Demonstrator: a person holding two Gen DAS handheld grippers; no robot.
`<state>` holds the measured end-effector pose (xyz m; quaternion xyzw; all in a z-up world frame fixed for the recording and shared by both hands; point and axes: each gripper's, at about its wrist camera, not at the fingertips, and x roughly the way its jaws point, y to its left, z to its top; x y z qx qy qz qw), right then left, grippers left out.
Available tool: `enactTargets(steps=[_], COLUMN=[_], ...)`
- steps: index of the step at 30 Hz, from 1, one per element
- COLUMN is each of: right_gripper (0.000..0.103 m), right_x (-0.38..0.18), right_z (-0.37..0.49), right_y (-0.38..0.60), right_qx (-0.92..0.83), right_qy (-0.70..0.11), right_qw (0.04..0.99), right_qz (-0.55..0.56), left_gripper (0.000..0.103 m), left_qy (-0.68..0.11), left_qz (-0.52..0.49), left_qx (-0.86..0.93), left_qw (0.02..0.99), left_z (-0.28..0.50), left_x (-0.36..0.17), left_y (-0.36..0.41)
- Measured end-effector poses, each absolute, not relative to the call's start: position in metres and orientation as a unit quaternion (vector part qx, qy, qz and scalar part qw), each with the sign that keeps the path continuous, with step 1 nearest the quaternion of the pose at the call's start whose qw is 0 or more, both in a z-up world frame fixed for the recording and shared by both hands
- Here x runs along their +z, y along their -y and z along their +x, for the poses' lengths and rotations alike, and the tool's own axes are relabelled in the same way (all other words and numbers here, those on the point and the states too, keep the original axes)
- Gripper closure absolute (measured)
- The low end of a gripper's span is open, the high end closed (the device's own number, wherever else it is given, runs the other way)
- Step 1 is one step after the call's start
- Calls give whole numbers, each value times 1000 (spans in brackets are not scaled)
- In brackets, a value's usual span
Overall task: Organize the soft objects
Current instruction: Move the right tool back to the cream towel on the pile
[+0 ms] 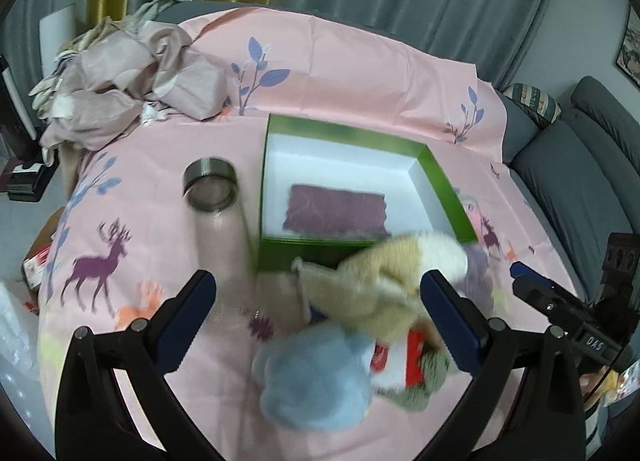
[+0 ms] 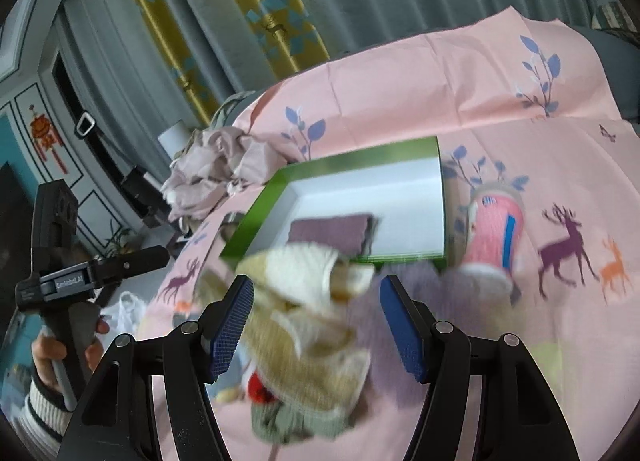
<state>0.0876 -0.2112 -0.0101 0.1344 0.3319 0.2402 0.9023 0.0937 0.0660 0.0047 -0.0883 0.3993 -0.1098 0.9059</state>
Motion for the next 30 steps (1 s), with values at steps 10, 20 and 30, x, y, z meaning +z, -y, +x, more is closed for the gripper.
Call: enactTargets(steps=[10, 20, 30], right_gripper=[36, 36, 36], right_x=[-18, -25, -32], right_z=[32, 13, 12], right_y=[197, 182, 182], right_qx=[258, 256, 257], right_qy=[-335, -339, -345], right_qw=[900, 901, 898], right_qz=[106, 90, 91], left_gripper=[1, 1, 1], left_qy=[-399, -375, -378], left_qz=[-80, -49, -34], left_qx=[-76, -65, -72], left_qw=[910, 923, 922], left_z=[31, 6, 6], left_x=[-12, 0, -1], left_y=[-57, -45, -30])
